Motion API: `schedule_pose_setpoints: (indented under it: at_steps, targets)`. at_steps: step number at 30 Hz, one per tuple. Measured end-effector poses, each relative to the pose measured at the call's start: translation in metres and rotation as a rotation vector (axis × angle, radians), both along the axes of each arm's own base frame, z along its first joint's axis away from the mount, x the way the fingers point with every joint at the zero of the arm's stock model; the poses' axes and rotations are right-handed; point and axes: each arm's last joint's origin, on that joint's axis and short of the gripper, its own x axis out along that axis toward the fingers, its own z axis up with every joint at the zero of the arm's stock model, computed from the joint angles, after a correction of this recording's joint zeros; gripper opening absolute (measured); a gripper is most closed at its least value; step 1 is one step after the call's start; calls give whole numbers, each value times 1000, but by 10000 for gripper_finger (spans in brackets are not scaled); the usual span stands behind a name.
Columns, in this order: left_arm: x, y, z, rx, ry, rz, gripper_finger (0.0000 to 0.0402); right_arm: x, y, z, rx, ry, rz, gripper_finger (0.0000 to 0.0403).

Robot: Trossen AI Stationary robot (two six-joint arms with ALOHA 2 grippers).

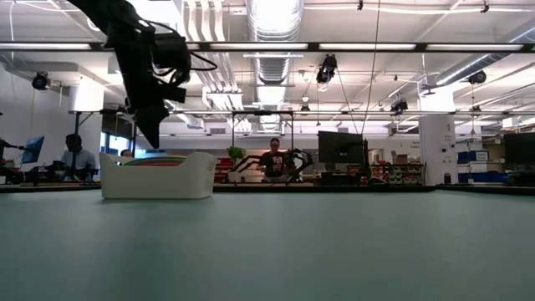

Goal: Nest measuring cups in basket
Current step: Put the nested measuring cups into the white bin

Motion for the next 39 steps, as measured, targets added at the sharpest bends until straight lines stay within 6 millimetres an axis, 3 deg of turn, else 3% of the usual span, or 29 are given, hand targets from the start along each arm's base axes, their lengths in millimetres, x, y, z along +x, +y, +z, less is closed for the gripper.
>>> schedule_pose_setpoints:
  at_steps: [17,39]
  targets:
    - [-4,-3,-24,-33,56,-4,0,0,0,0,6,3,-4,231]
    - [-4,-8,-18,-58,2,9,0,0,-1,0,11,7,-26,231]
